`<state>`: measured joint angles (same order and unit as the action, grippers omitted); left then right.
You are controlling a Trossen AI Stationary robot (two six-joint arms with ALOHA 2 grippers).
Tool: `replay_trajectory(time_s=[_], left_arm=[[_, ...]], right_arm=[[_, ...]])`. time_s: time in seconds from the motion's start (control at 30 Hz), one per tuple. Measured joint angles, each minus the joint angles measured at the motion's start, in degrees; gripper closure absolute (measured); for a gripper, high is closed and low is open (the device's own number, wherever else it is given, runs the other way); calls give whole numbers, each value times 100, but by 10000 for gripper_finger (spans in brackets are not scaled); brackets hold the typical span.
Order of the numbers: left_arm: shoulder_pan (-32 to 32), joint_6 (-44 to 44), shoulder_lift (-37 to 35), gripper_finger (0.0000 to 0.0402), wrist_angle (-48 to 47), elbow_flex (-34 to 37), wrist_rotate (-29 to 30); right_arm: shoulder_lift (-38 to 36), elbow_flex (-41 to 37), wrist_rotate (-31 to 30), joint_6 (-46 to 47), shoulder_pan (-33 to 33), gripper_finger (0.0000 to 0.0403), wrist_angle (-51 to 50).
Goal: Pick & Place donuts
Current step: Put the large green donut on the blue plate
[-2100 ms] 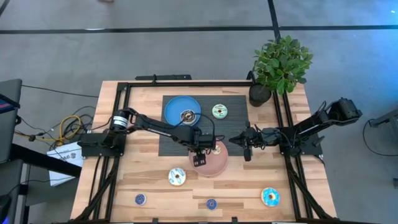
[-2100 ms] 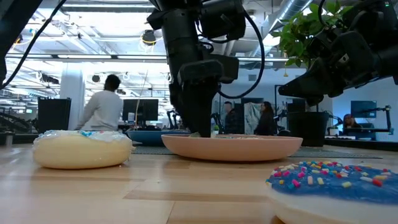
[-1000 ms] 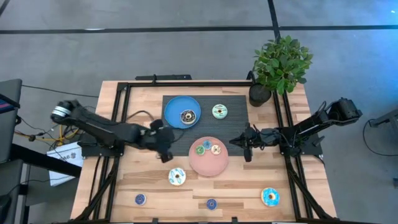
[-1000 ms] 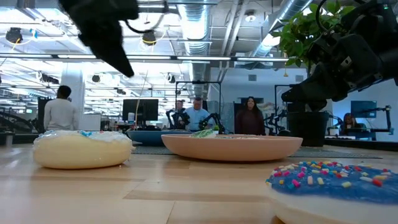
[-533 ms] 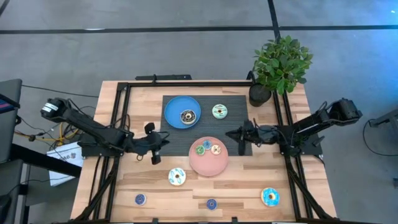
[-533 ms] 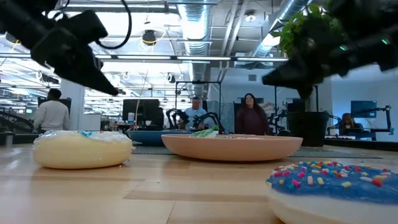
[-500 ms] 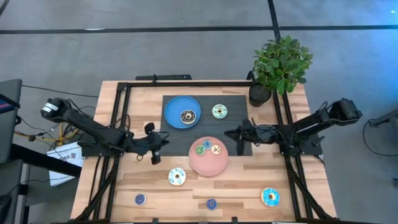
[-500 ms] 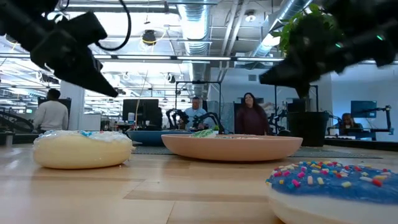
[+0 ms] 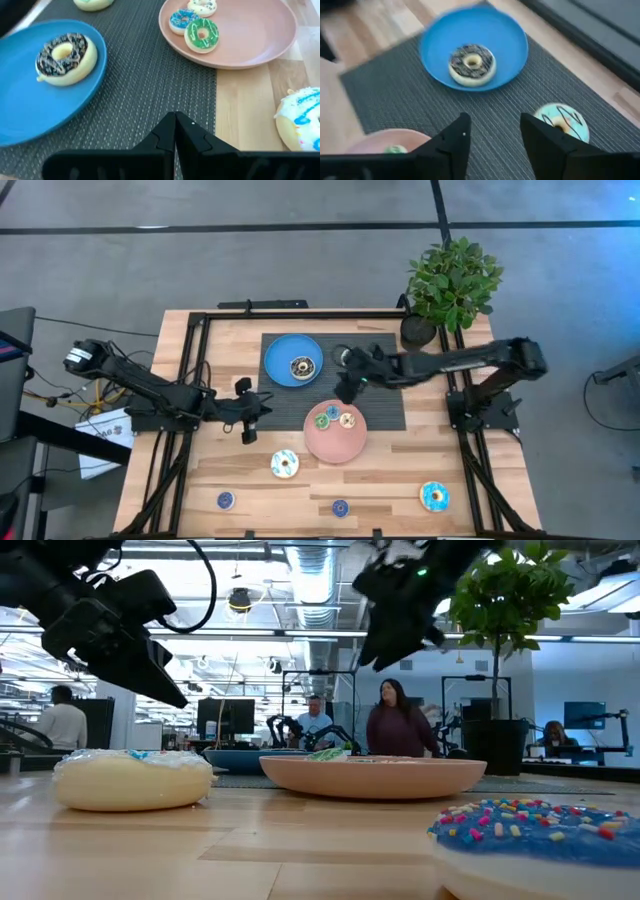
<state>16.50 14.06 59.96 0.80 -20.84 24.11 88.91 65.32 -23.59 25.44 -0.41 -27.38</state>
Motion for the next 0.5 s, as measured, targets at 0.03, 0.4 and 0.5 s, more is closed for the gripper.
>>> replay_trajectory(time_s=[0.03,0.4,0.5], left_arm=[[-19,-50,0,400,7,0,-6],[-23,17,2,400,20,-4,-141],[-15,110,2,400,18,-4,-183]], right_arm=[[197,212,73,9,-77,225,-163],[1751,1403,663,2,-669,183,-878],[1959,1423,1081,129,-885,195,-1030]])
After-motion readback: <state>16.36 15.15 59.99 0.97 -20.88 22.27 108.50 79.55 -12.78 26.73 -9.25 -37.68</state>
